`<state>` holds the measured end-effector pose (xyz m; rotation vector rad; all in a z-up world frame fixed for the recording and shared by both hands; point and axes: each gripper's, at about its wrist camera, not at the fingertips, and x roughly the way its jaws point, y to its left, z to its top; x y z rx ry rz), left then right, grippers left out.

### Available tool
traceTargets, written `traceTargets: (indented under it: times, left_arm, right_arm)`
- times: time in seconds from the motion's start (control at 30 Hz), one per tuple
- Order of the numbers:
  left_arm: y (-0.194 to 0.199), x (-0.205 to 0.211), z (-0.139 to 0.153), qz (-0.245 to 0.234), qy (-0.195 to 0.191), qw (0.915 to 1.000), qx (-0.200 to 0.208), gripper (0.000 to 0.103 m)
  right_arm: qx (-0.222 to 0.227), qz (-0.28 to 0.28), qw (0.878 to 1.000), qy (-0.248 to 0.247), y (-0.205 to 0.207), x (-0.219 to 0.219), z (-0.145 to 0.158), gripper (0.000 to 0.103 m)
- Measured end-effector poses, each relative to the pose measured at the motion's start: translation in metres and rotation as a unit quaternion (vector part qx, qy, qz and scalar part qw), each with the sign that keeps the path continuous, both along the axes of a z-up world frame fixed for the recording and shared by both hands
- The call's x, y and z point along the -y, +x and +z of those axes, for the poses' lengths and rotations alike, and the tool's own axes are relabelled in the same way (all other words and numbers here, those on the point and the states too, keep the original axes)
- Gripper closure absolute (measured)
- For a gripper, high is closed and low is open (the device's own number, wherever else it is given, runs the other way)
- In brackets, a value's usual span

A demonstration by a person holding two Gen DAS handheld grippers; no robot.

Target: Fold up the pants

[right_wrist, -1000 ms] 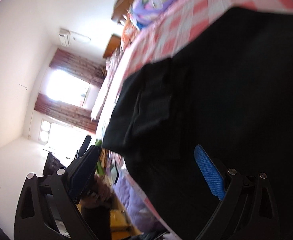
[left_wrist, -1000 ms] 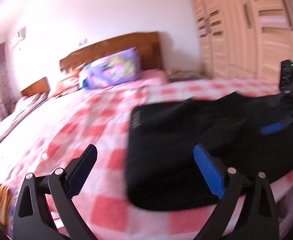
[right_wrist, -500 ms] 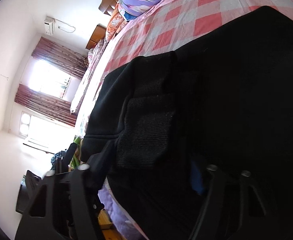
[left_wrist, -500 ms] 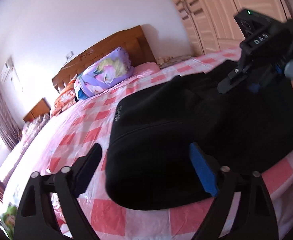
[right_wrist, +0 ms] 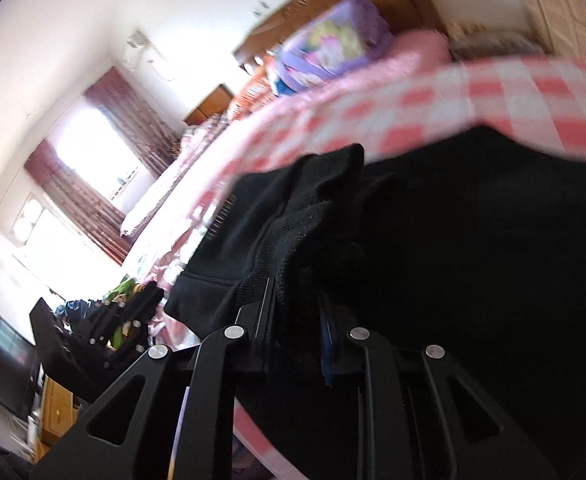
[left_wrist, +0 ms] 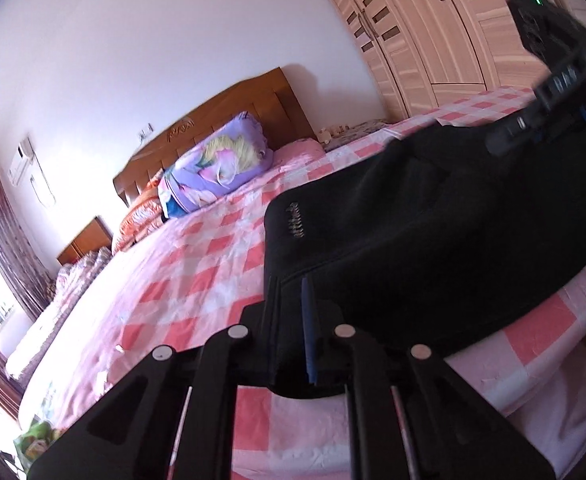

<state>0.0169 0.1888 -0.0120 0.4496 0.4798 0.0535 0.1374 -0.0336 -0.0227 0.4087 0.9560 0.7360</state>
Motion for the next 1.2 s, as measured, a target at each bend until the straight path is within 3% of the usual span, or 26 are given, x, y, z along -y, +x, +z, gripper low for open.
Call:
traceTargets:
  times: [0.13, 0.2, 0.27, 0.4, 0.5, 0.6, 0.67, 0.77, 0.83, 0.93, 1.0, 1.1, 1.17, 1.2]
  left_arm:
    - [0.002, 0.000, -0.002, 0.010, -0.018, 0.9998, -0.005, 0.087]
    - [0.000, -0.002, 0.002, 0.011, -0.025, 0.9996, -0.002, 0.080]
    - [-0.001, -0.003, 0.004, 0.015, -0.029, 0.9995, 0.003, 0.066]
    - [-0.002, -0.003, 0.007, 0.016, -0.047, 0.9988, 0.005, 0.061]
    - [-0.003, 0.001, 0.005, 0.015, -0.040, 0.9991, 0.002, 0.056]
    - [-0.003, 0.005, 0.005, 0.013, -0.048, 0.9988, 0.000, 0.056]
    - [-0.003, 0.008, 0.005, 0.009, -0.056, 0.9984, 0.001, 0.054]
    - [0.000, 0.013, 0.003, 0.000, -0.063, 0.9980, -0.002, 0.049]
    - [0.002, 0.017, 0.004, 0.003, -0.058, 0.9983, -0.003, 0.049]
    - [0.001, 0.018, 0.011, 0.005, -0.057, 0.9983, 0.009, 0.037]
    - [0.002, 0.015, 0.013, 0.007, -0.064, 0.9978, 0.013, 0.033]
    - [0.010, 0.014, 0.008, 0.008, -0.062, 0.9980, -0.005, 0.033]
    - [0.014, 0.016, 0.002, 0.009, -0.052, 0.9984, -0.018, 0.031]
    - [0.016, 0.018, -0.003, 0.012, -0.046, 0.9986, -0.025, 0.031]
  right_arm:
    - [-0.020, -0.011, 1.000, 0.020, -0.002, 0.008, -0.009, 0.083]
    - [-0.007, -0.012, 0.999, 0.029, -0.006, 0.007, -0.001, 0.083]
    - [-0.002, -0.015, 1.000, 0.022, -0.016, 0.011, 0.000, 0.083]
    - [-0.015, -0.042, 0.999, 0.023, -0.017, 0.020, -0.018, 0.083]
    - [0.025, -0.053, 0.998, 0.012, -0.027, 0.030, 0.002, 0.086]
    - [0.053, -0.073, 0.996, 0.024, -0.032, 0.046, 0.020, 0.099]
    - [0.042, -0.073, 0.996, 0.011, -0.026, 0.053, 0.014, 0.099]
    - [0.001, -0.074, 0.997, 0.036, -0.019, 0.064, -0.007, 0.099]
    - [-0.019, -0.073, 0.996, 0.044, -0.019, 0.068, -0.012, 0.087]
    - [-0.091, -0.051, 0.993, 0.047, -0.013, 0.071, -0.019, 0.084]
    - [-0.104, -0.034, 0.992, 0.068, -0.011, 0.070, -0.023, 0.083]
    - [-0.110, -0.031, 0.992, 0.054, -0.009, 0.066, -0.025, 0.080]
    - [-0.129, -0.027, 0.990, 0.042, -0.010, 0.064, -0.027, 0.057]
    - [-0.118, -0.015, 0.991, 0.065, -0.011, 0.064, -0.026, 0.043]
